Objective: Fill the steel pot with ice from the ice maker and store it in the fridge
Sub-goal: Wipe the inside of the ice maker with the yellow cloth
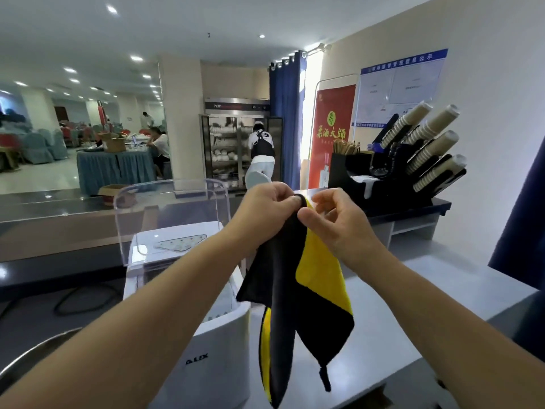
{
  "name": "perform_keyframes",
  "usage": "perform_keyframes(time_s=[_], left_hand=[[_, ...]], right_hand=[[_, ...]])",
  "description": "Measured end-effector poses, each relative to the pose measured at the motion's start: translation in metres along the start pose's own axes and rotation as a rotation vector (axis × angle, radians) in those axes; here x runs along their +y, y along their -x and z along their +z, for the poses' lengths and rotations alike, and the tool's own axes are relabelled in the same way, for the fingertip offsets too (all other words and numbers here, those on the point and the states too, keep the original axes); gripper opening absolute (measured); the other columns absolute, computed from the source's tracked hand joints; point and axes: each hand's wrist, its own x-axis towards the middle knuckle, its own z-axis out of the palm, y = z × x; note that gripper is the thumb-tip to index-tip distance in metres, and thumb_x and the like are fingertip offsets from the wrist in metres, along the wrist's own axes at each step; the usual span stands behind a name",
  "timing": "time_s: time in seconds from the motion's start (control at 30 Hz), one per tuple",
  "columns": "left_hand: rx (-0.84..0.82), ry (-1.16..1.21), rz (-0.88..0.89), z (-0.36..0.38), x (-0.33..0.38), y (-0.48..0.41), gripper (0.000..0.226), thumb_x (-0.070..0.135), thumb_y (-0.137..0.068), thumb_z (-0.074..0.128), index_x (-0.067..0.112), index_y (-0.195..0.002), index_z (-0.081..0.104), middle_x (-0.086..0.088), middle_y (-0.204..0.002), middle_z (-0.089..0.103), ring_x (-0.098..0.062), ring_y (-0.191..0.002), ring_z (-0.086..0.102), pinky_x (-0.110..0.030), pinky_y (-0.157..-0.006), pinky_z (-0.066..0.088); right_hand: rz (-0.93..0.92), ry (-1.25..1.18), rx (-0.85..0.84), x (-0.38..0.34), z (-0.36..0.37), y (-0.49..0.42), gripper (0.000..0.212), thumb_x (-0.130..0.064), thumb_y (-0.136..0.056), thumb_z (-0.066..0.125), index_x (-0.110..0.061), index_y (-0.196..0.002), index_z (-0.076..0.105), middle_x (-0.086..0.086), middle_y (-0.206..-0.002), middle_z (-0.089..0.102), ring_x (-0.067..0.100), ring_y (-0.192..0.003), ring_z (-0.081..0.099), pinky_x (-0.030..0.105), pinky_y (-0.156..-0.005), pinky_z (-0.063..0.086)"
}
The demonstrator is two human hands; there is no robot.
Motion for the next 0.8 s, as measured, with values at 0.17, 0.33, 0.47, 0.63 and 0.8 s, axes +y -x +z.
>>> perform_keyframes(time_s=[0.17, 0.33, 0.47, 0.63, 0.8], left_hand=[[0.039, -0.094, -0.022, 0.032, -0.004, -0.009, 0.018, 0.022, -0.087, 0.062, 0.015, -0.071, 0.063, 0.003, -0.062, 0.058, -0.007, -0.058, 0.051, -0.021, -0.055, 0.043], [0.049, -0.042, -0.089, 0.043, -0.013, -0.008, 0.016, 0.022, -0.087, 0.063, 0.015, -0.073, 0.065, 0.003, -0.062, 0.059, -0.009, -0.059, 0.053, -0.025, -0.060, 0.045], [0.103, -0.004, -0.136, 0.055, -0.020, -0.008, 0.018, 0.021, -0.087, 0.063, 0.016, -0.069, 0.062, 0.002, -0.062, 0.057, -0.010, -0.058, 0.050, -0.028, -0.060, 0.043], [0.090, -0.008, -0.167, 0.062, -0.023, -0.004, 0.019, 0.020, -0.088, 0.063, 0.018, -0.069, 0.063, 0.005, -0.060, 0.058, -0.006, -0.055, 0.052, -0.023, -0.056, 0.045], [-0.054, -0.075, -0.218, 0.070, -0.045, 0.008, 0.007, 0.022, -0.085, 0.068, 0.021, -0.078, 0.066, 0.011, -0.062, 0.058, 0.002, -0.054, 0.051, -0.013, -0.057, 0.042]], right_hand=[[-0.052, 0.314, 0.016, 0.019, -0.023, -0.004, 0.045, -0.026, -0.068, 0.078, -0.021, -0.101, 0.048, -0.005, -0.092, 0.052, 0.014, -0.080, 0.055, 0.030, -0.070, 0.050], [-0.092, 0.491, -0.043, 0.035, -0.050, -0.020, 0.008, -0.012, -0.075, 0.063, -0.021, -0.077, 0.065, -0.003, -0.079, 0.064, 0.016, -0.079, 0.061, 0.034, -0.076, 0.053], [0.075, 0.225, -0.342, 0.047, -0.048, -0.021, 0.012, -0.023, -0.076, 0.073, -0.021, -0.086, 0.067, -0.002, -0.084, 0.069, 0.016, -0.083, 0.067, 0.031, -0.077, 0.055], [-0.083, 0.645, -0.156, 0.069, -0.052, -0.029, 0.009, -0.021, -0.081, 0.061, -0.024, -0.072, 0.060, -0.007, -0.073, 0.057, 0.021, -0.079, 0.058, 0.031, -0.064, 0.044], [-0.169, 0.689, 0.059, 0.085, -0.068, -0.049, 0.016, -0.018, -0.085, 0.058, -0.023, -0.089, 0.072, -0.001, -0.093, 0.068, 0.021, -0.089, 0.061, 0.029, -0.070, 0.045]])
